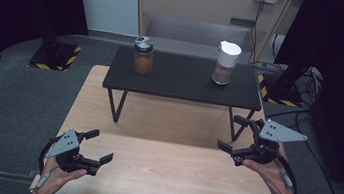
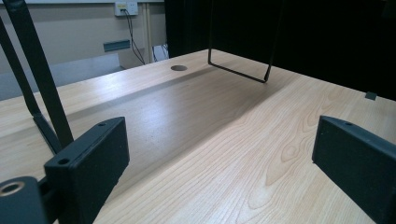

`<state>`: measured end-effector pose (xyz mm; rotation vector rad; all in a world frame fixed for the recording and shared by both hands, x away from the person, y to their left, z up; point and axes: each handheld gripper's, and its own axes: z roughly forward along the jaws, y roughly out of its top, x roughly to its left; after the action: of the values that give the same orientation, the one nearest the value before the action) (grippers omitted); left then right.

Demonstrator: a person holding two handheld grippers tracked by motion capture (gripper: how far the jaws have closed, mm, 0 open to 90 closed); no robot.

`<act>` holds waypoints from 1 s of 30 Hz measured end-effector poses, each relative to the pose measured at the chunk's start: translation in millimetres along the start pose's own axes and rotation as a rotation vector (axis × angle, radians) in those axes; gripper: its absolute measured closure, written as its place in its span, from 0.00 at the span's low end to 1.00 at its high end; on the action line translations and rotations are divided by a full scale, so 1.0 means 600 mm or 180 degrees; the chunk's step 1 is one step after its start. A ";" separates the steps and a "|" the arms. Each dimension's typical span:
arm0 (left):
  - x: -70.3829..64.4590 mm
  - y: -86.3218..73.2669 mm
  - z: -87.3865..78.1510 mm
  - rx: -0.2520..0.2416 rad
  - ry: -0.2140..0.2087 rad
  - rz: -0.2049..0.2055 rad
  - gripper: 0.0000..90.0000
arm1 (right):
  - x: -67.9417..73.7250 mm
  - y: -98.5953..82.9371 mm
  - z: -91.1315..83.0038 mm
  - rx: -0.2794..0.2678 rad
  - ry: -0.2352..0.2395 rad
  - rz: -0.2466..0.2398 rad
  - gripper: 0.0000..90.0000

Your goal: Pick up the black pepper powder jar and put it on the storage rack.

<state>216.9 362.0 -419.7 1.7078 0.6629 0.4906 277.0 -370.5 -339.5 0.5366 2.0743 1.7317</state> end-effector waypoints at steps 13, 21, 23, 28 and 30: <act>0.000 -0.001 0.002 0.0005 -0.0006 -0.0007 0.03 | 0.028 -0.080 0.005 0.0257 -0.0070 0.0194 0.05; 0.000 -0.001 0.003 0.0006 -0.0005 0.0000 0.03 | 0.047 -0.109 -0.007 0.0285 -0.0199 0.0250 0.05; 0.000 -0.001 0.003 0.0003 -0.0010 -0.0004 0.03 | 0.051 -0.114 -0.010 0.0301 -0.0208 0.0257 0.05; 0.000 -0.001 0.003 -0.0002 -0.0014 0.0001 0.03 | 0.061 -0.128 -0.015 0.0349 -0.0224 0.0307 0.05; 0.001 -0.001 0.003 -0.0005 -0.0014 0.0004 0.03 | 0.062 -0.130 -0.016 0.0345 -0.0230 0.0319 0.05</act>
<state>218.3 360.9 -420.8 1.7073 0.6583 0.4881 237.0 -372.3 -416.7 0.7364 2.1321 1.6347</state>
